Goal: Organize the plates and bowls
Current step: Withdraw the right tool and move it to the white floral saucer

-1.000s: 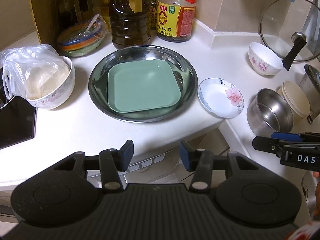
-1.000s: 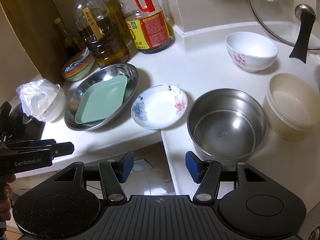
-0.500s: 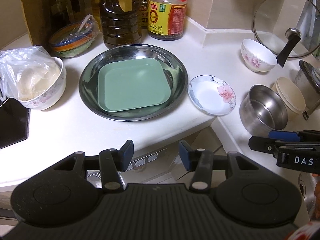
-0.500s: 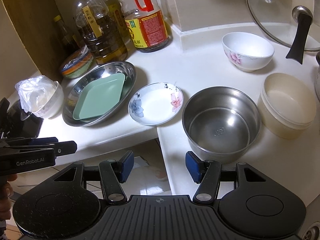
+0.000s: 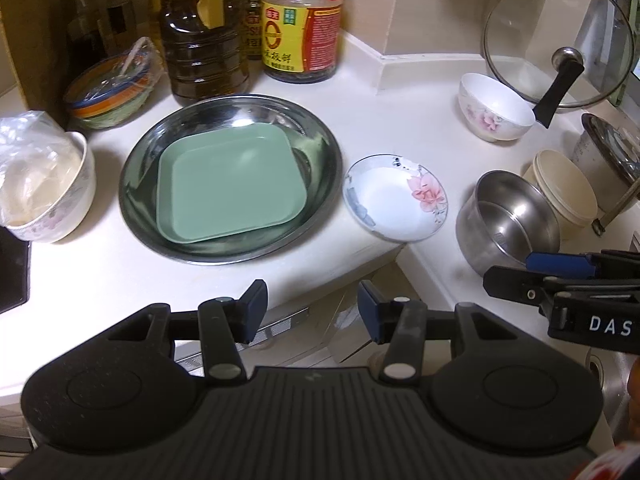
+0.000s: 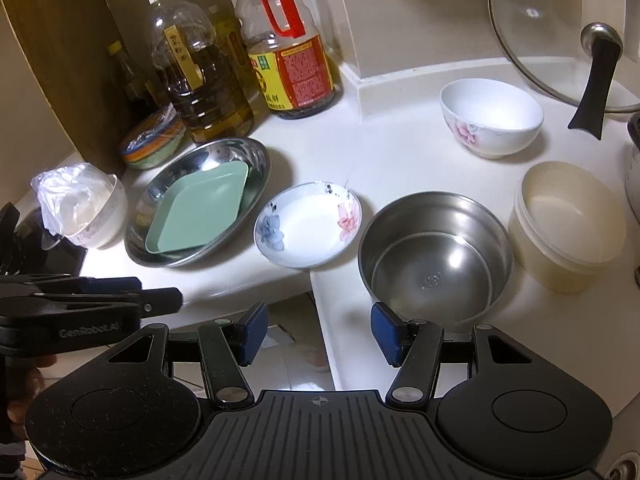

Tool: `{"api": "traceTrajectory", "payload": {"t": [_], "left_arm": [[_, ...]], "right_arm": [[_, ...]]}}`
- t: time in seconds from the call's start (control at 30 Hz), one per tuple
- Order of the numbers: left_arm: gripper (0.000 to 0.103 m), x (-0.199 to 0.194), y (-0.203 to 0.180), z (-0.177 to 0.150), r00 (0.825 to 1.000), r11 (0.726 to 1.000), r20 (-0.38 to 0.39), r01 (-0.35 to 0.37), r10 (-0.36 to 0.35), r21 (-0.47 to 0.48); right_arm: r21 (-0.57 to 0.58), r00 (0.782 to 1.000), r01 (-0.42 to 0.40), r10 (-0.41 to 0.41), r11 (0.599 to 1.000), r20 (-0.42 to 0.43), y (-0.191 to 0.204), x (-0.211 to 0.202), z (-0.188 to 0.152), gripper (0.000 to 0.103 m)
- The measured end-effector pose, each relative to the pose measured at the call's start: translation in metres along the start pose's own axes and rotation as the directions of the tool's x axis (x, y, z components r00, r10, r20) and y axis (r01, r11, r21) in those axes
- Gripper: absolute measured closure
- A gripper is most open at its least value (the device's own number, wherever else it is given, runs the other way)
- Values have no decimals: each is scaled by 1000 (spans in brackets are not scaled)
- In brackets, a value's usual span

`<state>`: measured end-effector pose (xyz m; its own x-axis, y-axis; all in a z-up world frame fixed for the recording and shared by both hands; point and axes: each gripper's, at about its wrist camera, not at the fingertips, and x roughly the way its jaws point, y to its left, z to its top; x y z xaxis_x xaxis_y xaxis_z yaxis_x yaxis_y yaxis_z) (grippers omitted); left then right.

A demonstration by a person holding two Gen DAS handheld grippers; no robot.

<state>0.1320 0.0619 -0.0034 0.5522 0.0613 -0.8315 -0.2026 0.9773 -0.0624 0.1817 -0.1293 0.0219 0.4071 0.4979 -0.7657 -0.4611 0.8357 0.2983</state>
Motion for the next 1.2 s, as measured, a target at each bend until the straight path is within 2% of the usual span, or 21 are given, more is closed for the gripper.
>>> {"api": "traceTrajectory", "payload": {"t": [0.7, 0.87, 1.07, 1.2], "left_arm": [[57, 30, -27, 27, 997, 997, 15, 69, -69, 26], [60, 38, -29, 32, 997, 996, 6, 75, -75, 37], [66, 49, -30, 35, 996, 995, -18, 86, -85, 50], [68, 57, -27, 36, 995, 995, -36, 90, -88, 41]], "right_arm": [[-62, 998, 18, -14, 998, 62, -10, 9, 26, 47], [-43, 999, 7, -5, 999, 45, -6, 22, 30, 69], [-18, 1000, 2, -2, 1000, 13, -5, 42, 26, 83], [27, 1000, 13, -13, 1000, 0, -8, 52, 26, 86]]}}
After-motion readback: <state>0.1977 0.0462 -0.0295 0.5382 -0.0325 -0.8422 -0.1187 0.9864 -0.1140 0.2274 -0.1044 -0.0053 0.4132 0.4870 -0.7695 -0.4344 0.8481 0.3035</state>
